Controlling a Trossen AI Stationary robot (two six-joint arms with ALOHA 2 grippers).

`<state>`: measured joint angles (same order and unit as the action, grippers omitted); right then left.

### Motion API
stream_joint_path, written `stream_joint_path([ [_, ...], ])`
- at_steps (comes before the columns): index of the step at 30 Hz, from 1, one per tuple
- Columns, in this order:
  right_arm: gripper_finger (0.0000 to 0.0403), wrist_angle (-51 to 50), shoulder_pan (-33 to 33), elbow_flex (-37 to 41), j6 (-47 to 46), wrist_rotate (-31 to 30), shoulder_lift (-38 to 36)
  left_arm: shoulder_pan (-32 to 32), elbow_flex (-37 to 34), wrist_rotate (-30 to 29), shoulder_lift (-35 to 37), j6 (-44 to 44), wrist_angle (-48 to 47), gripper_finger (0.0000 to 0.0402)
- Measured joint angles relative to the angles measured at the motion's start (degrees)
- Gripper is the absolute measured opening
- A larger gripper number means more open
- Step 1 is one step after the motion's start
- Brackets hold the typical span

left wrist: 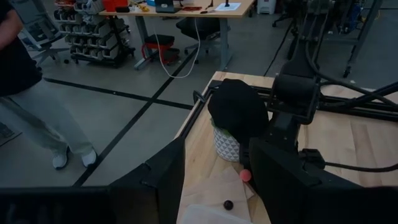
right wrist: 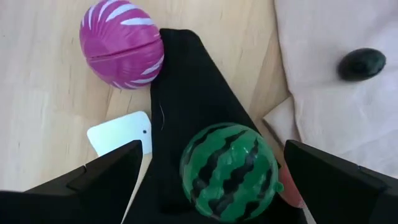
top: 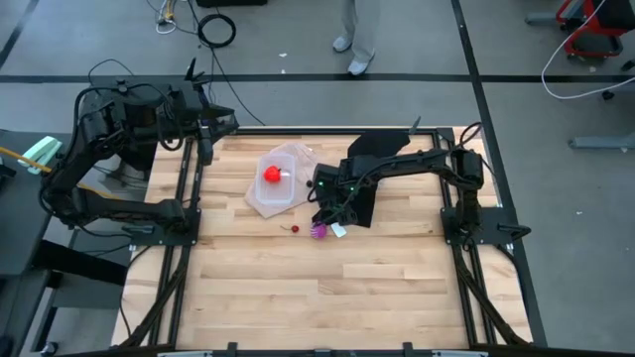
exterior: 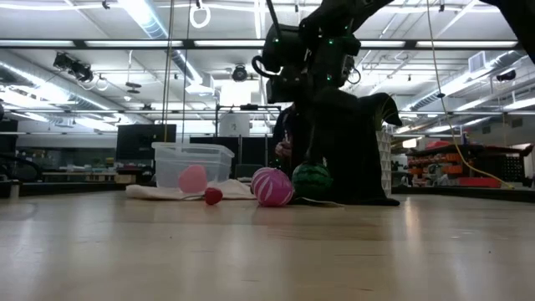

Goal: Pick and placing Produce into tupperware
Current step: Put the green watermelon into the transparent bin

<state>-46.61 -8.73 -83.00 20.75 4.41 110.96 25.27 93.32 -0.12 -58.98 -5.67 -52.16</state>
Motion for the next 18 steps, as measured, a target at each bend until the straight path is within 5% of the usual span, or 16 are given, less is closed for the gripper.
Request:
stream_joint_path([
  [18,0.0397,-1.0,0.3,0.0,0.8,0.0,2.5,0.0,0.0,0.0,0.0,-0.1,-0.4,0.0187],
])
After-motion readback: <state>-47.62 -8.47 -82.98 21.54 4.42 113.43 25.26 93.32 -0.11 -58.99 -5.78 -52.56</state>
